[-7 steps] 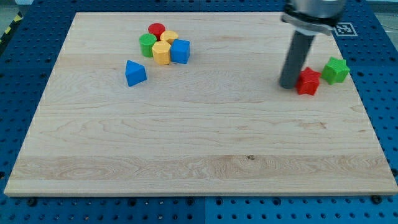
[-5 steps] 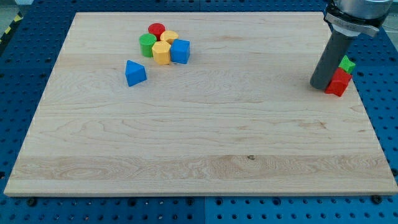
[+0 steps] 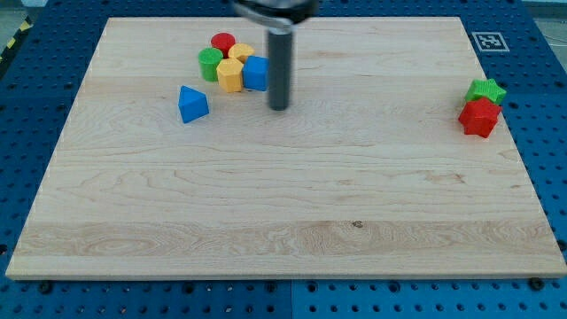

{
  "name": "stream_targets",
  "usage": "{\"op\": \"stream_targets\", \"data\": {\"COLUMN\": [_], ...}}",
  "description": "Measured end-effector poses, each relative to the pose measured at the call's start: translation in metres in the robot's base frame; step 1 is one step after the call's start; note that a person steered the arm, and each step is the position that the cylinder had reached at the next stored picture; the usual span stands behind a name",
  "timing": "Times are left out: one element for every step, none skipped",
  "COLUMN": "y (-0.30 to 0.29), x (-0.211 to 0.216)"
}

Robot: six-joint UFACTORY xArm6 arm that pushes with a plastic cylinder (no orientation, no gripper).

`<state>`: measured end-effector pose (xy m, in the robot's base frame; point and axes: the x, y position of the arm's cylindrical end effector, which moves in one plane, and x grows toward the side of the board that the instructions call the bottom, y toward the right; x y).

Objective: Move the blue triangle into the red star

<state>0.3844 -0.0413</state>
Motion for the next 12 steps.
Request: {"op": "stream_targets", "data": {"y": [-0.049, -0.086, -0.136, -0.135, -0.038, 0.089, 0.108, 0.037, -0.035, -0.038, 0.007, 0.077], "x": [-0.022, -0.037, -0.025, 0.006, 0.032, 0.038, 0.038, 0.038, 0.035, 0.008, 0.002, 0.002]}}
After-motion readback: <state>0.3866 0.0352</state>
